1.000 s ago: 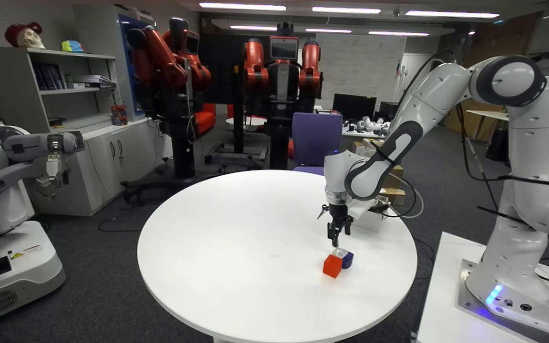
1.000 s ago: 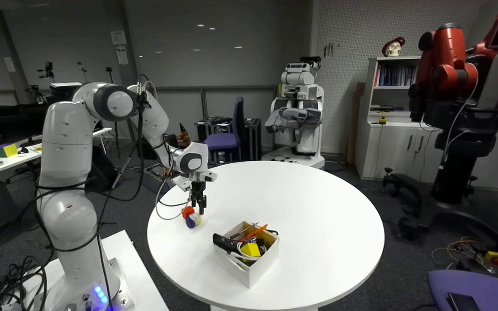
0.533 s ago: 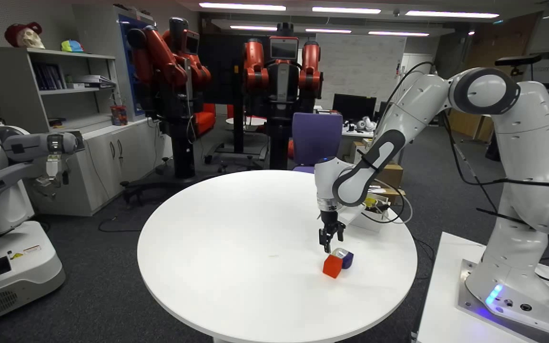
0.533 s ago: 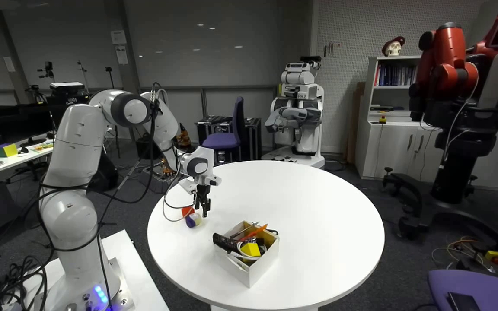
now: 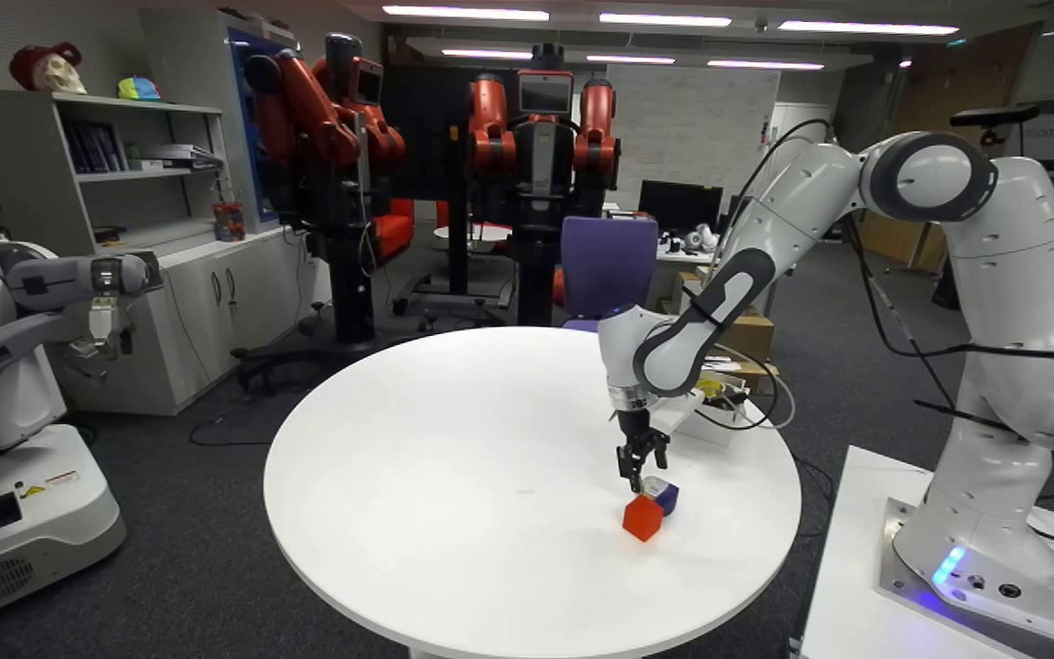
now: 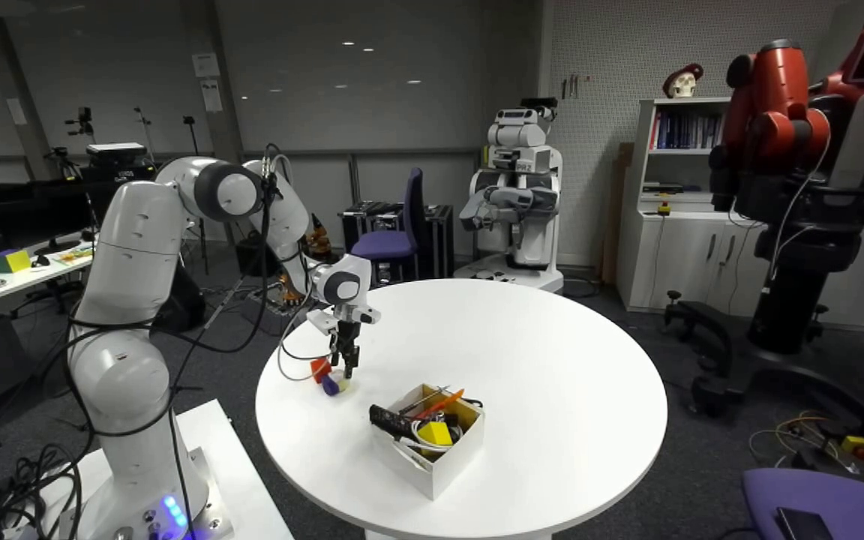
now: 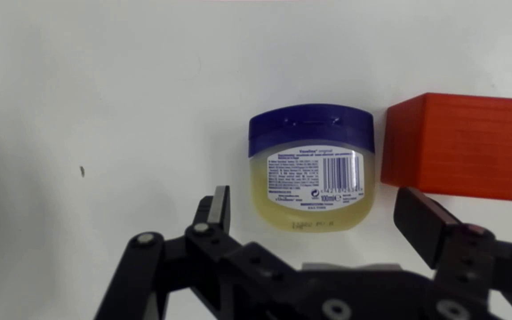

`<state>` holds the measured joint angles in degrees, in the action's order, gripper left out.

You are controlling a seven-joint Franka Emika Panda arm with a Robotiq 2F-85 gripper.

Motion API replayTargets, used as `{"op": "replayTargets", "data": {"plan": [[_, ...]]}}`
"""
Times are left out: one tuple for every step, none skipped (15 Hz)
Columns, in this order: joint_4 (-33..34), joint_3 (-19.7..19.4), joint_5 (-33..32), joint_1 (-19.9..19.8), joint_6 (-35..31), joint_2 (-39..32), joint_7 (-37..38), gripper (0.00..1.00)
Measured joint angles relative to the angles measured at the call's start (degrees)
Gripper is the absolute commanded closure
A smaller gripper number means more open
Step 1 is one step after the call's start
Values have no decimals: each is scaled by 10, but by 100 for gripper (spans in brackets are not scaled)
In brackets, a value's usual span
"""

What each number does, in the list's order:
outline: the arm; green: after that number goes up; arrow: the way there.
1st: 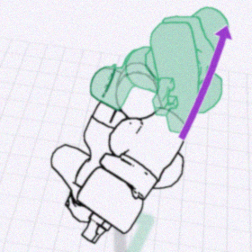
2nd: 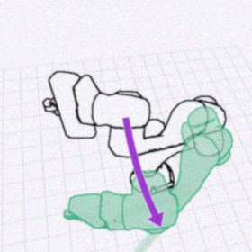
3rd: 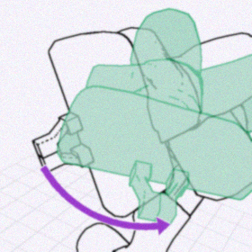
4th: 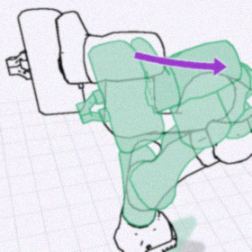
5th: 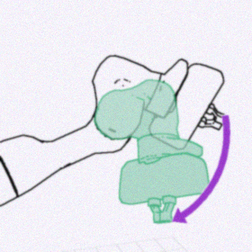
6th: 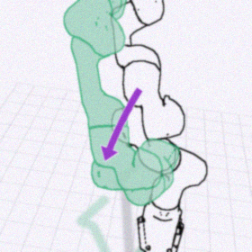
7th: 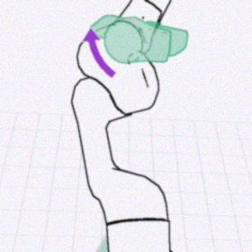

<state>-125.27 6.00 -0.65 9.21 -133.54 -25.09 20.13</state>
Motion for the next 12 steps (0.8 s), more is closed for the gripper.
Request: {"op": "replayTargets", "data": {"plan": [[2, 0, 2, 0, 9, 0, 0, 0], [5, 0, 3, -1, 15, -1, 0, 0], [8, -1, 5, -1, 20, -4, 0, 0], [11, -2, 6, -1, 24, -7, -1, 0], [16, -2, 7, -1, 26, -12, -2, 0], [20, -3, 8, -2, 27, -18, -5, 0], [25, -4, 8, -2, 27, -25, -6, 0], [29, -4, 8, -2, 27, -33, -7, 0], [33, -4, 8, -2, 27, -39, -9, 0], [36, -4, 8, -1, 27, -45, -11, 0], [39, -4, 8, -1, 27, -51, -14, 22], [41, -4, 8, -1, 27, -55, -17, 26]]}}
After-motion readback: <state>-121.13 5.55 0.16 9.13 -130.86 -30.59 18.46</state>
